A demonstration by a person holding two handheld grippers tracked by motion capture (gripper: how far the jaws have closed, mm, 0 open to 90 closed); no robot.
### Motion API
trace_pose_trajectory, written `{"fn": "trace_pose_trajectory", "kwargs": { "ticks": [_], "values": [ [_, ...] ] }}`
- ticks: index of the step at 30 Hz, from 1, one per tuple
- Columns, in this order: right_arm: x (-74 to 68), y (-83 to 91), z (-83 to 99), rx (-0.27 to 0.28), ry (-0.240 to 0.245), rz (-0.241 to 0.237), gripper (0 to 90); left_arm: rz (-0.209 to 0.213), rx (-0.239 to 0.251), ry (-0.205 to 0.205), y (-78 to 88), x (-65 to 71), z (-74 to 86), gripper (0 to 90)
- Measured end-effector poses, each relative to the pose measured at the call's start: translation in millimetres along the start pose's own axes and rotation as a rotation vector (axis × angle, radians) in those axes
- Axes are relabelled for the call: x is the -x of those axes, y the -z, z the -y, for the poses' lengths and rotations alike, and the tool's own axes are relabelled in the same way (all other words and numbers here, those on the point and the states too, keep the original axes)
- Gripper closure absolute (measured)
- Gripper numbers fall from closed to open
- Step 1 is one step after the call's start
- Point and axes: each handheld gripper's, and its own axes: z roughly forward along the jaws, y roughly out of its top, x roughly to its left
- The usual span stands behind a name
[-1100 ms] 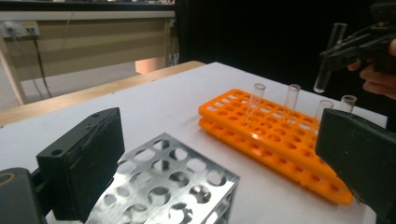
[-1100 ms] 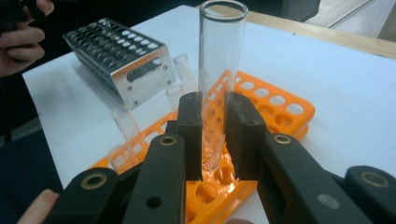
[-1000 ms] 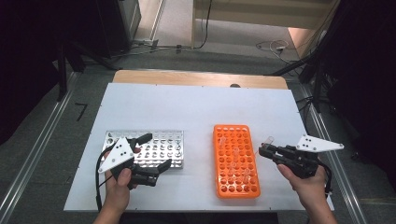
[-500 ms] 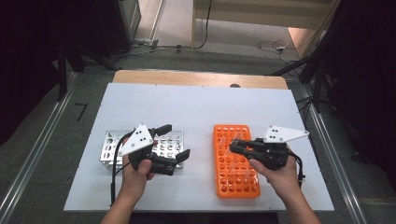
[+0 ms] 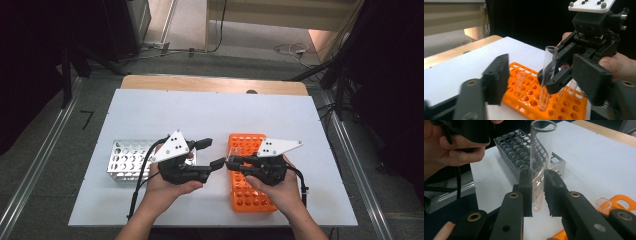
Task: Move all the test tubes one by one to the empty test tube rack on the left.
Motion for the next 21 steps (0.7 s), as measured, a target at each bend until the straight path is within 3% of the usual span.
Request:
{"fn": "trace_pose_trajectory", "kwargs": {
  "ticks": [9,17,21],
  "values": [
    [-8.8,1.6,-1.1,-0.011,0.024,-0.009,74.6,0.017,-0.035,-0.012,-16.5,14.4,-3.1,51.1],
    [-15.3,-0.4,-2.0,-0.020,0.053,-0.020,74.6,0.022,-0.041,-0.021,-21.7,18.2,-1.6,68.4],
    [-16.2,-0.3,-2.2,-0.023,0.059,-0.015,74.6,0.027,-0.051,-0.021,-22.4,18.0,-1.2,73.0]
  ]
}}
